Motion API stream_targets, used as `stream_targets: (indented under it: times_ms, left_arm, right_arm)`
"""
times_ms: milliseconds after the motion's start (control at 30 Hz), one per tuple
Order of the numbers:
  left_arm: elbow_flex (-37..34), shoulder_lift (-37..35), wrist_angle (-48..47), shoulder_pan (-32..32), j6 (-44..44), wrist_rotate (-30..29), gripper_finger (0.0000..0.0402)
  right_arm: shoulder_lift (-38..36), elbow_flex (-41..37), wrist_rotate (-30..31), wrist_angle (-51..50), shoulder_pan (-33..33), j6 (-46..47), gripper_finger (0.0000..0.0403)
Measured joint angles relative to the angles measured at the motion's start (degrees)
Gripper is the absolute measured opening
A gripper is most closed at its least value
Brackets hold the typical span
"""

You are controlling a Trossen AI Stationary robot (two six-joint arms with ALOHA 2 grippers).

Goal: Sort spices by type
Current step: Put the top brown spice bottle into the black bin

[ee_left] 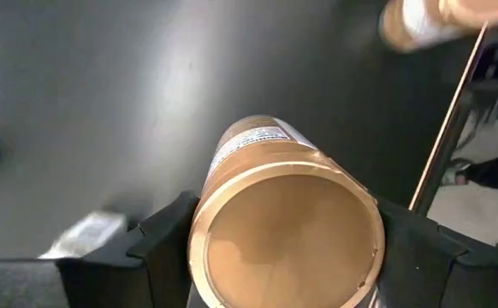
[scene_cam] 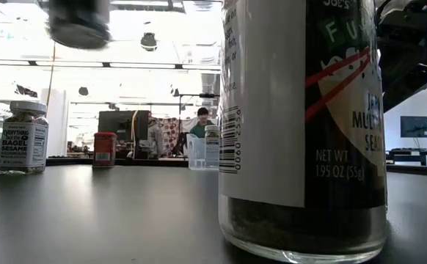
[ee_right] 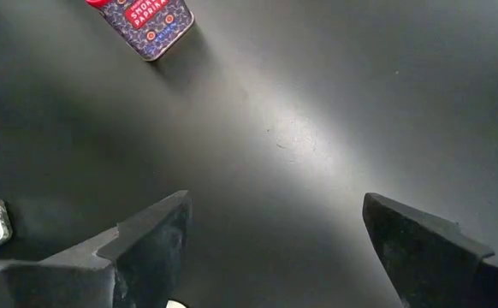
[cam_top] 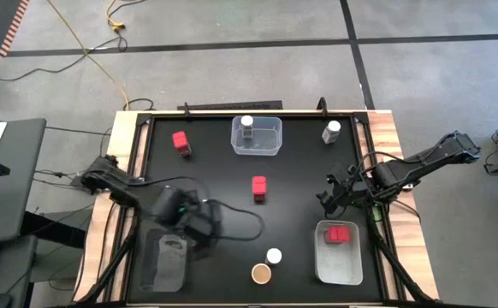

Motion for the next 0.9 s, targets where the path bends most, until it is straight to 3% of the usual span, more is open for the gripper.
stream_targets:
  times_ms: [367, 667, 900]
  left_arm:
    - [-7.7, -7.0, -0.7, -11.8, -8.4, -0.5, 0.0270]
    - [-25.3, -17.8, 10.6, -19.4, -17.0, -0.9, 0.0270]
    - [-37.9, -23.6, 14.4, -20.6, -18.0, 1.8, 0.0270]
  right_arm:
    - [0.0, 0.0, -0.1, 0.0, 0.0, 0.0, 0.0372]
    - [0.0, 0.0, -0.1, 0.0, 0.0, 0.0, 0.0372]
    - [0.0, 0.0, -0.1, 0.0, 0.0, 0.1, 0.0372]
